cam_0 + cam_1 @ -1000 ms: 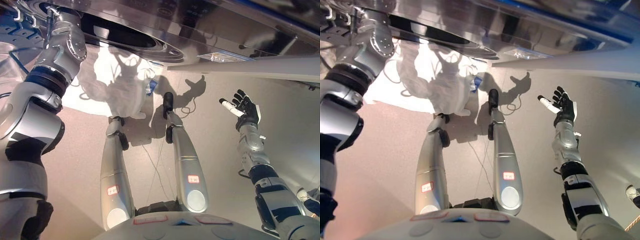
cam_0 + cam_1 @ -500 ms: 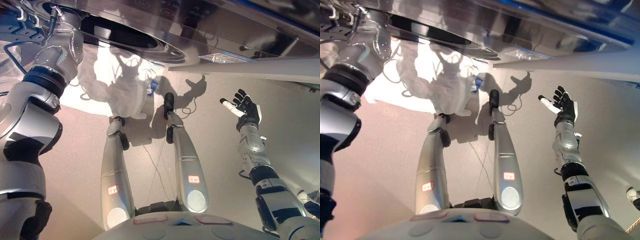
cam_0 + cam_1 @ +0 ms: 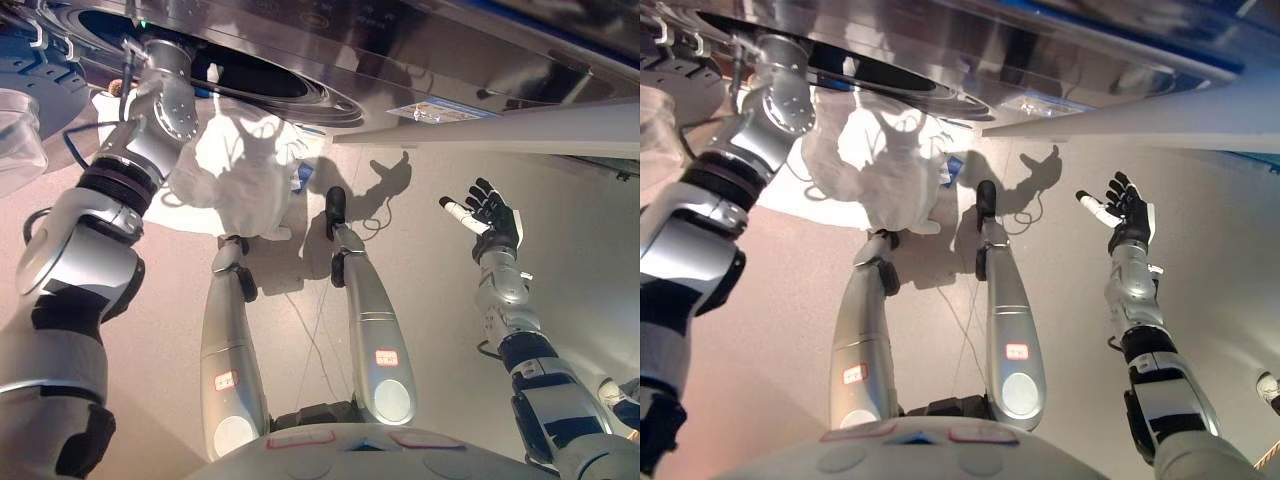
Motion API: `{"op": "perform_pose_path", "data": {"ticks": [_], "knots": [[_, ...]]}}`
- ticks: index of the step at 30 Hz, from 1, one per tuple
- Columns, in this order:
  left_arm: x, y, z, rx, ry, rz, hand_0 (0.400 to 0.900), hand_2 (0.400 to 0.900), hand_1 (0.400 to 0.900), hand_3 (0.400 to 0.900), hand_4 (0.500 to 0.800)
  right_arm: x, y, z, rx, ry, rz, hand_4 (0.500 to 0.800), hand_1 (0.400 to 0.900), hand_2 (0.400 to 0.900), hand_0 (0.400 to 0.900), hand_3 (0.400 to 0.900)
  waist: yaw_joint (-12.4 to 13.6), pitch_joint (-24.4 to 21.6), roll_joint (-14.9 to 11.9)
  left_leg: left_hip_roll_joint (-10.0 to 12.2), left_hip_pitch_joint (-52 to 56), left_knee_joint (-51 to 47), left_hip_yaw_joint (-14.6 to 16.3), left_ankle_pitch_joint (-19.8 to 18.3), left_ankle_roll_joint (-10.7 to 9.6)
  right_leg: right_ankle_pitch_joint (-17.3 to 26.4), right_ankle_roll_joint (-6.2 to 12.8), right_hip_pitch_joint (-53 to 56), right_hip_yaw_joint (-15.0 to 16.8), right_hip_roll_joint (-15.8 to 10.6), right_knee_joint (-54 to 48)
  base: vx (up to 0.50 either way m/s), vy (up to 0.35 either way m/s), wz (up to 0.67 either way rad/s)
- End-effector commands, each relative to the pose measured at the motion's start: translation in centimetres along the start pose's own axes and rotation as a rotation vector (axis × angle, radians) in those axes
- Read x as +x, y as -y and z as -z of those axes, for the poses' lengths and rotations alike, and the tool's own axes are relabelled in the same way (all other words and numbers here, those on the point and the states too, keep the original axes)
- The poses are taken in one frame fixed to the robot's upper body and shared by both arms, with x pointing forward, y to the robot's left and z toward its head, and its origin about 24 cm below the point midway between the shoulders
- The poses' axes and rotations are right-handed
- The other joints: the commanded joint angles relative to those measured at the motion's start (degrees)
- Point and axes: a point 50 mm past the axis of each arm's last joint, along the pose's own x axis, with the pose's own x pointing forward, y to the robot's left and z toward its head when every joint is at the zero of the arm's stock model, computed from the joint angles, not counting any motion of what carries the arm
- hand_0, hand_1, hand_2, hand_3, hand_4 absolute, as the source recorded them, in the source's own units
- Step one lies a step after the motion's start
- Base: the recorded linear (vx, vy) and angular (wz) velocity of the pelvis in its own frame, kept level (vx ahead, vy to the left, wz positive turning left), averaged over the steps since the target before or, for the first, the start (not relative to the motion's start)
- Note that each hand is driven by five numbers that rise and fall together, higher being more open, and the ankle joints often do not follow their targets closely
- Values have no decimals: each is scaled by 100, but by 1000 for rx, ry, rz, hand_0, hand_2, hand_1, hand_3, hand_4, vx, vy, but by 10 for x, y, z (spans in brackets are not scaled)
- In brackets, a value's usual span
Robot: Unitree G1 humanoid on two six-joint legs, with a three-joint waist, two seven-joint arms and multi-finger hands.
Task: Put the clothes in the basket into the washing machine.
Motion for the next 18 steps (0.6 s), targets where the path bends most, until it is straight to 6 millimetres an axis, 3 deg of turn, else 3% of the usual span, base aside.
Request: {"op": "perform_pose_path", "data": {"ticks": [1,9,18], "knots": [[-22,22,2,-75,20,-10,900,900,900,900,800,-25,50,22,-86,-31,126,800,900,900,900,900,25,-943,305,38,-196,17,-582,-227,-165,-471,3,176,-239,237,108,-4,-22,9],[-53,56,12,-103,-33,72,900,900,900,900,800,-28,48,24,-74,-30,139,800,900,900,900,900,137,-878,296,21,-277,250,-647,-311,-142,-632,-39,106,-280,245,421,-7,-16,5],[-103,89,27,-362,-192,106,900,900,900,900,800,-34,46,34,-54,-54,162,800,900,900,900,900,289,-734,269,-4,-296,409,-691,-349,-126,-735,-86,79,-352,223,652,-6,-24,6]]}}
